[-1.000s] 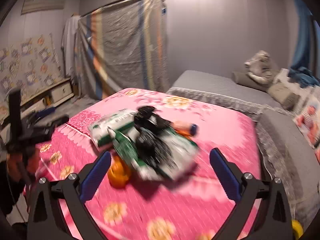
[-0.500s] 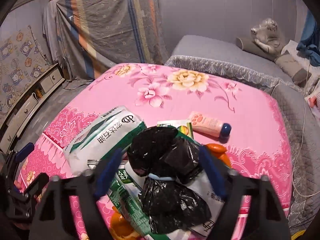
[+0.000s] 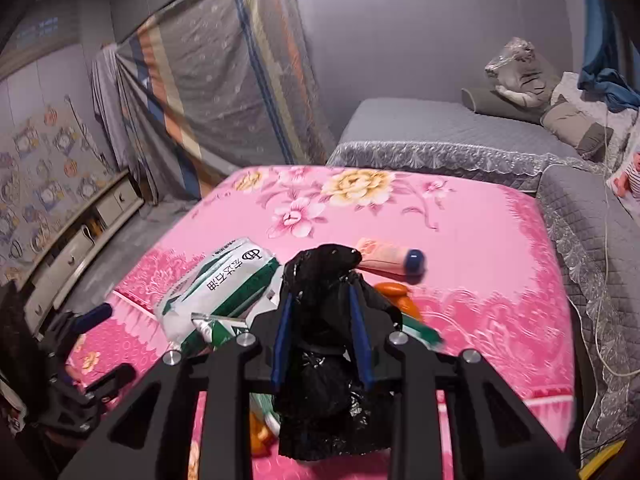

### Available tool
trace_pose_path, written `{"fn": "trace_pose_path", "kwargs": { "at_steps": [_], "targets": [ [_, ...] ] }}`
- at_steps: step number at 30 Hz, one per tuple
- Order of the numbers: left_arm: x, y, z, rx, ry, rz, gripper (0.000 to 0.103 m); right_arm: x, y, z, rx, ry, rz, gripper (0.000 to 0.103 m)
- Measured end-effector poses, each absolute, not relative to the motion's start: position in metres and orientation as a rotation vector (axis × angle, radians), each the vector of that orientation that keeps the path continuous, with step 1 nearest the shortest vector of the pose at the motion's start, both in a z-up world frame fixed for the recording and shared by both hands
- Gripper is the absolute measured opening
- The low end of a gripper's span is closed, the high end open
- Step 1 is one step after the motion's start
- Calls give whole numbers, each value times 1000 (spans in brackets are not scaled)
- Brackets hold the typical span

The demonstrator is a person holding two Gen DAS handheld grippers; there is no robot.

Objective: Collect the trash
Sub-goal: 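Grasp the black bag bundle on the bed with the right gripper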

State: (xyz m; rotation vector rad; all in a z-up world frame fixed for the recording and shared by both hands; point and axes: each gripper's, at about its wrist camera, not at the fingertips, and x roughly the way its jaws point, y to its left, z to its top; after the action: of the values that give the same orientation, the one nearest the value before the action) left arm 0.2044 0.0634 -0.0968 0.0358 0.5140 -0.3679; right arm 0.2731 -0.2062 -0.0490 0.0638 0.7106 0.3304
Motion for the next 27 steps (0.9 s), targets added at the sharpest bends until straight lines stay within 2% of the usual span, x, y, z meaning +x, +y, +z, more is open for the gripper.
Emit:
{"fn": "trace_pose_path", "kwargs": {
  "at_steps": [6, 10, 19, 27],
  "targets": [
    [221, 43, -95, -61, 622, -454, 95, 230, -241, -38, 131, 669, 375, 26],
    [237, 35, -96, -259, 727, -525, 95, 207, -251, -35, 164, 630, 407, 26],
    [260, 34, -109, -500, 825, -456, 94, 189, -274, -34, 270, 548, 445, 26],
    [266, 16, -108, -487, 853, -415, 93, 188, -287, -41, 312, 530, 476, 26]
  ]
}}
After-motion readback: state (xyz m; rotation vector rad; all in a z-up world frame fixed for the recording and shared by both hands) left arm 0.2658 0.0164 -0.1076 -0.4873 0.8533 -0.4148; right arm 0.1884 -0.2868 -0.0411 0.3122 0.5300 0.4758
